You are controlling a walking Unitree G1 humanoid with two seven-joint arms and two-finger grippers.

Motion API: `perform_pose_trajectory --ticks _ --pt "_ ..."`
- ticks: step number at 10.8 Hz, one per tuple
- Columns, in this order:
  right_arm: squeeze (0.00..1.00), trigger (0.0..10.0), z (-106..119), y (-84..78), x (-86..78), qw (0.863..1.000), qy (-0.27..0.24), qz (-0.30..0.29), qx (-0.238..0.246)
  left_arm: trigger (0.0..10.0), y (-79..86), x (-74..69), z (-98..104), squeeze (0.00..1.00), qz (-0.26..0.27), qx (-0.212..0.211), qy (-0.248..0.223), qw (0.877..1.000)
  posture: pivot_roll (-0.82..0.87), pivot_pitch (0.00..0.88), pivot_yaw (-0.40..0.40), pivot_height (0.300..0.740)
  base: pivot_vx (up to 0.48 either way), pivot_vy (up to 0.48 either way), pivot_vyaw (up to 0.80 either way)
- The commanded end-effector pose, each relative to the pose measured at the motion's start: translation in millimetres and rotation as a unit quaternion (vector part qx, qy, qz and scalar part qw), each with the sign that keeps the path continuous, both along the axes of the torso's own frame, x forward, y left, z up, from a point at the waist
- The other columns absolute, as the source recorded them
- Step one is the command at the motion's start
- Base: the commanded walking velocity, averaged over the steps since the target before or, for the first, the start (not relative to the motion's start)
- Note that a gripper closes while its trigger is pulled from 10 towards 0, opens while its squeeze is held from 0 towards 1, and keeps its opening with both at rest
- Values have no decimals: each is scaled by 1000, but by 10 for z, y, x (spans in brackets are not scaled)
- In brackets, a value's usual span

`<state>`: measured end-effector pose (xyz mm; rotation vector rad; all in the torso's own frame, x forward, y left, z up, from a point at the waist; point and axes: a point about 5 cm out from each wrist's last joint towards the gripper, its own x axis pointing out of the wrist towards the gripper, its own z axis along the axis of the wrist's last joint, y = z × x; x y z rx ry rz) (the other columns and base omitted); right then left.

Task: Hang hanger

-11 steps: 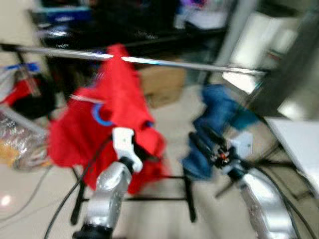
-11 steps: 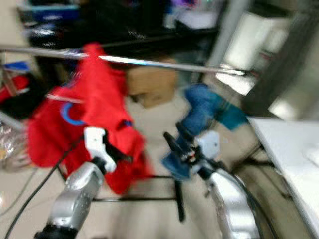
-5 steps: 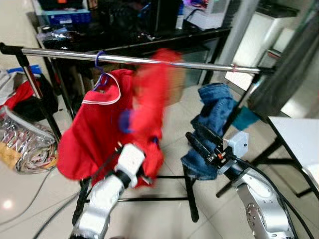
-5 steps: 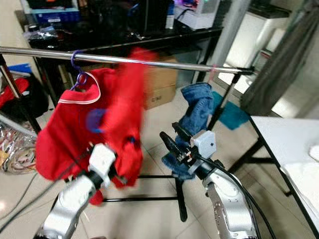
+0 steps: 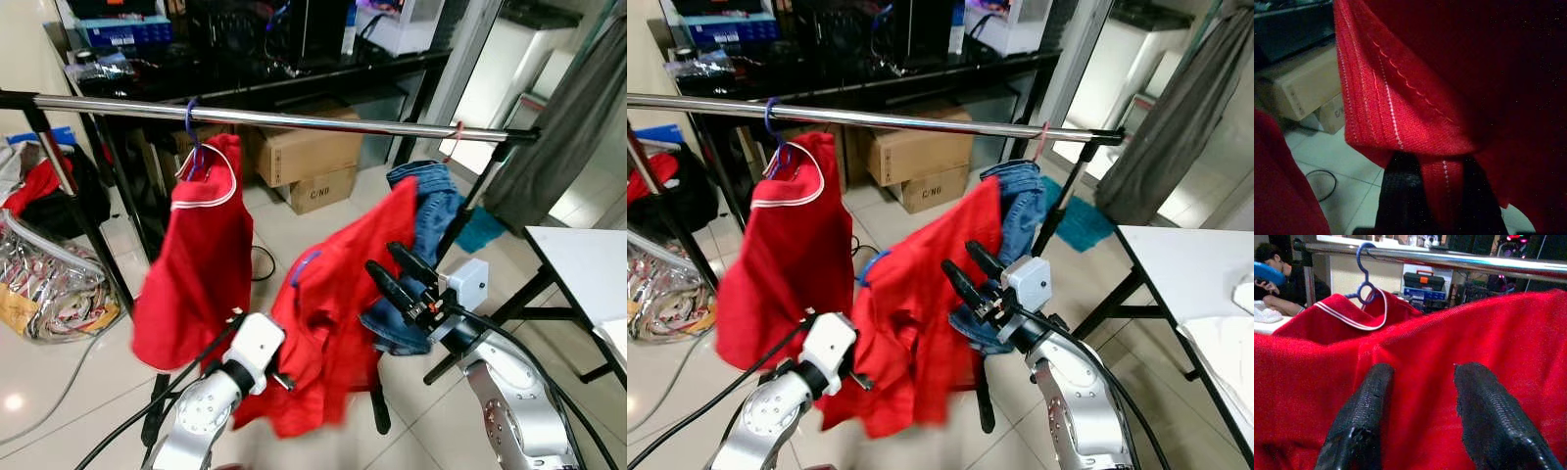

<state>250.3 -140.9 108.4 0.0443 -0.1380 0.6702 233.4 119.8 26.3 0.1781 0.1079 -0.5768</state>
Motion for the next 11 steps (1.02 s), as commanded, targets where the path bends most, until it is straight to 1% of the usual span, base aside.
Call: perform_pose_trajectory --ticks 1,2,4,5,6,7,8,10,11 --pt "0 10000 5 -66 5 1000 -3 -10 -7 10000 39 47 42 0 36 -35 -5 999 57 0 -84 740 0 0 0" --pt "0 10000 5 -69 0 1000 -3 -10 -8 10000 114 85 34 0 75 -63 6 995 57 0 -84 740 0 0 0" --pt "0 10000 14 -66 12 1000 -5 -8 -9 10000 185 190 79 0 106 -89 10 990 61 0 -89 740 0 0 0" --pt "0 10000 27 -63 24 1000 -7 -6 -10 10000 235 288 138 0 119 -102 9 988 63 0 -92 740 0 0 0" --pt "0 10000 41 -55 38 1000 -9 -3 -10 10000 286 416 227 0 118 -112 10 987 64 0 -94 740 0 0 0" --pt "0 10000 46 -49 41 1000 -10 -2 -11 10000 299 482 280 0 105 -113 13 988 63 0 -93 740 0 0 0" --pt "0 10000 48 -45 45 1000 -11 -2 -12 10000 287 506 258 0 84 -112 41 989 61 0 -90 740 0 0 0" --pt "0 10000 45 -40 41 1000 -11 -2 -12 10000 244 509 206 0 43 -96 77 991 61 0 -90 740 0 0 0" --pt "0 10000 47 -36 45 1000 -12 -3 -11 10000 294 571 271 0 44 -98 74 991 61 0 -90 740 0 0 0"
